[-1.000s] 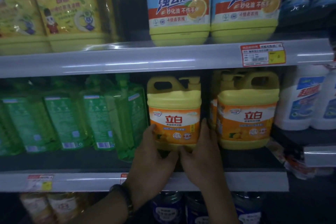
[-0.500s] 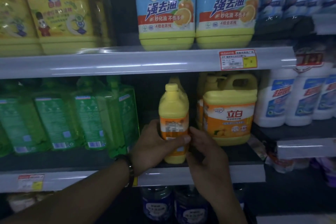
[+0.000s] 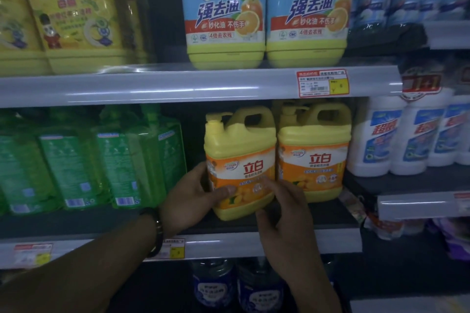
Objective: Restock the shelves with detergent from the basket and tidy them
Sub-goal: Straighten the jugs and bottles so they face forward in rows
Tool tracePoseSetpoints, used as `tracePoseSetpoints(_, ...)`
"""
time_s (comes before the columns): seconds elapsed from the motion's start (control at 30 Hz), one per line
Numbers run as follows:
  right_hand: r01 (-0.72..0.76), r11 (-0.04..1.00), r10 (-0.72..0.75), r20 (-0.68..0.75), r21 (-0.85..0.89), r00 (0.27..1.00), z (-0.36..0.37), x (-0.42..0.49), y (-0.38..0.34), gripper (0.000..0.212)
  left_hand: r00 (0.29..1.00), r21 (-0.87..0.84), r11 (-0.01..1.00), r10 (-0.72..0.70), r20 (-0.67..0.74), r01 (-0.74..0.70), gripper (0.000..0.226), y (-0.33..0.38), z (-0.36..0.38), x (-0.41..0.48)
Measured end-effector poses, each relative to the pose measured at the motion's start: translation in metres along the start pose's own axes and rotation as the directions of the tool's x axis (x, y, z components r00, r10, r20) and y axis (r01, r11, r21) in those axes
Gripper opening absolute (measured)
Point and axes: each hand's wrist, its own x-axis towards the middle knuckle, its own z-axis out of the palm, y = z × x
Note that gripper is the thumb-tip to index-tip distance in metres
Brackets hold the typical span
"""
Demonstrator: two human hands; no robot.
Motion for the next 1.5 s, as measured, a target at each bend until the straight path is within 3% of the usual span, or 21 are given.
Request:
tracePoseSetpoints(0.17,-0.056,0.998,0.056,-0.003,0.009,0.998,0.006,0.001,-0.007,0.062,0.996,0.067,0.998,-0.010,-0.088,0.016,0.048,-0.010,-0.006,0.006)
tracePoseSetpoints(0.7,-0.053,0.993,0.055,0.020,-0.101,0.998,0.011,-0.001,-0.007,0.073,0.982,0.258,0.965,0.089,-0.165,-0.044,0.049,-0.013,0.016,0.011)
tracePoseSetpoints(0.9,-0.099,0.987,0.098,-0.010,-0.126,0.995,0.011,-0.013,-0.018,0.068,0.971,0.335,0.931,0.198,-0.137,-0.143,0.056,-0.012,0.014,-0.009)
tracePoseSetpoints(1.03,-0.145,0.968,0.148,0.001,-0.206,0.989,0.014,-0.030,-0.038,0.064,0.961,0.291,0.934,0.251,-0.119,-0.208,0.073,-0.010,0.005,-0.043)
tracePoseSetpoints(1.13,-0.162,0.955,0.189,0.089,-0.249,0.978,0.023,-0.043,-0.059,0.061,0.967,0.291,0.937,0.230,-0.107,-0.191,0.060,-0.018,-0.016,-0.067)
tracePoseSetpoints(1.27,-0.071,0.958,0.134,0.216,-0.276,0.967,0.053,-0.058,-0.098,0.060,0.972,0.350,0.924,0.204,-0.120,-0.151,0.037,-0.028,-0.068,-0.098)
tracePoseSetpoints(1.5,0.077,0.977,0.008,0.398,-0.197,0.917,0.149,-0.064,-0.196,0.056,0.969,0.411,0.910,0.055,-0.239,0.050,0.037,-0.050,-0.203,-0.162)
